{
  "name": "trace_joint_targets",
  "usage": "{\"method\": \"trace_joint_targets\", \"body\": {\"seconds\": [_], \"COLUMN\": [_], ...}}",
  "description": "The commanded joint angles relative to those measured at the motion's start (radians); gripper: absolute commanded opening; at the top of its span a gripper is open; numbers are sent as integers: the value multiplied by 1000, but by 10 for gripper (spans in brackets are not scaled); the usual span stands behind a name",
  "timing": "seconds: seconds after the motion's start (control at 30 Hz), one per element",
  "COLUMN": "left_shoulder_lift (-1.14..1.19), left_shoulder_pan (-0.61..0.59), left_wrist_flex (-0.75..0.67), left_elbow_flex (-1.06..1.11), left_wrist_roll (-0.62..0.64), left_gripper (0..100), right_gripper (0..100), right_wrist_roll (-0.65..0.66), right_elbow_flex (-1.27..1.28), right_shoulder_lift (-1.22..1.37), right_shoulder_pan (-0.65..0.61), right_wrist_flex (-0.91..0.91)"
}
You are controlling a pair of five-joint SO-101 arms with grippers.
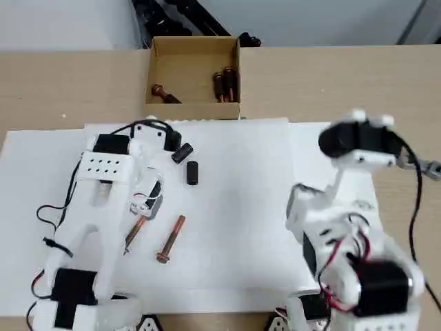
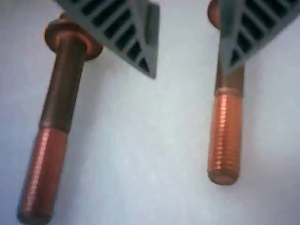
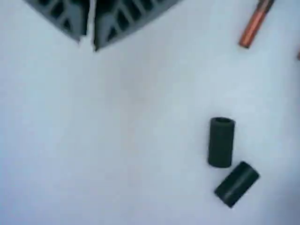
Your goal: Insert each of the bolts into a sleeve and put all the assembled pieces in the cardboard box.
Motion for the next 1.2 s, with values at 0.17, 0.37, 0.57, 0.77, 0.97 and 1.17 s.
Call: {"method": "trace_joint_targets", "body": {"seconds": [0.17,0.37,0.57,0.77,0.97,1.17], "left_shoulder_lift": [5,0,-2,-2,5,2], "left_shoulder_pan": [-6,-84,-115,-107,-107,-107], "left_wrist_flex": [-5,-150,-290,-463,-574,-549], "left_elbow_flex": [35,165,298,432,510,518], "left_wrist_roll": [-80,-94,-129,-123,-127,-129], "left_gripper": [83,82,82,81,16,6], "right_gripper": [8,8,8,8,8,8], "right_wrist_roll": [51,51,51,51,51,51], "right_elbow_flex": [94,94,94,94,94,94], "right_shoulder_lift": [-166,-171,-168,-173,-173,-173], "right_shoulder_pan": [27,27,27,27,27,27], "right_wrist_flex": [-42,-48,-48,-47,-41,-41]}}
